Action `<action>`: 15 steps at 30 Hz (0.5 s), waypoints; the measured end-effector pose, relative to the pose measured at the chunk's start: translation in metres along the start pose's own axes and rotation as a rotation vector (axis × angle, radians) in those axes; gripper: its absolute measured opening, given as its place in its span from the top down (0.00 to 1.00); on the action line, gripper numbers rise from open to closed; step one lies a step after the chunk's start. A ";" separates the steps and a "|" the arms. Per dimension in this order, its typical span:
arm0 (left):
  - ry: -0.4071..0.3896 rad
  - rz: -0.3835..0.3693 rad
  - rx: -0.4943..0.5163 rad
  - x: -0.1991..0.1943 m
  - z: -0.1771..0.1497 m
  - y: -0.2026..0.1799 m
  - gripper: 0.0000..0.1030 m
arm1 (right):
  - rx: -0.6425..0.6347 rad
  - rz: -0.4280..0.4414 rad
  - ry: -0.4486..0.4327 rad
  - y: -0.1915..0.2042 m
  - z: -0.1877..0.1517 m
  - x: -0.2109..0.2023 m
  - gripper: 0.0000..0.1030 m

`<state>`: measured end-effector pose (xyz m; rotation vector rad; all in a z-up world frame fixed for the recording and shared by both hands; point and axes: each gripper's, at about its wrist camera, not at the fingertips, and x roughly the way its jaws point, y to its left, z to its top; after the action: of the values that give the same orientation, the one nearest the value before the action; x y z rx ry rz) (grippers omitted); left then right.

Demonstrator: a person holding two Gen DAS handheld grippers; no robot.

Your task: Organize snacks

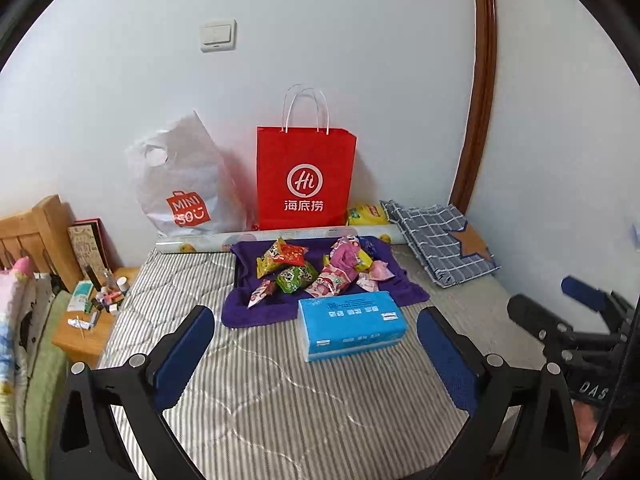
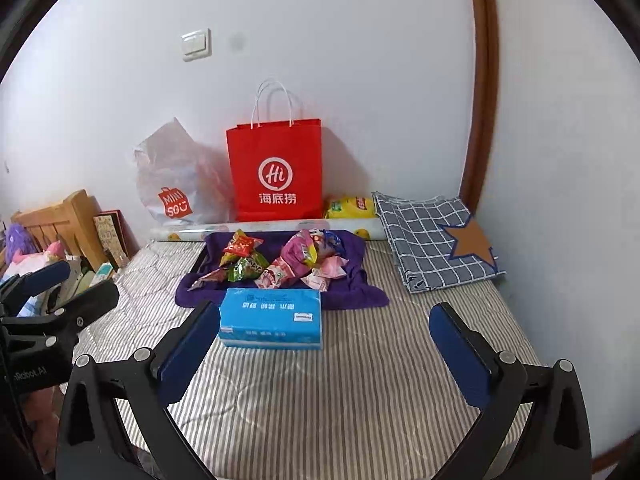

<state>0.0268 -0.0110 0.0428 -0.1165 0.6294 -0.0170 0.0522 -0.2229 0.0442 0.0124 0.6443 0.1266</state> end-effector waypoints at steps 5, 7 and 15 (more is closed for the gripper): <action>-0.012 0.000 -0.004 -0.012 -0.006 -0.004 0.01 | 0.016 0.012 -0.020 -0.006 -0.011 -0.017 0.00; -0.021 0.004 0.002 -0.016 -0.007 -0.006 0.01 | 0.018 0.006 -0.032 -0.008 -0.013 -0.023 0.00; -0.025 0.013 0.009 -0.022 -0.010 -0.010 0.01 | 0.041 0.005 -0.054 -0.017 -0.017 -0.037 0.00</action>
<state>0.0033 -0.0204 0.0485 -0.1039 0.6051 -0.0060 0.0152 -0.2443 0.0519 0.0564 0.5926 0.1172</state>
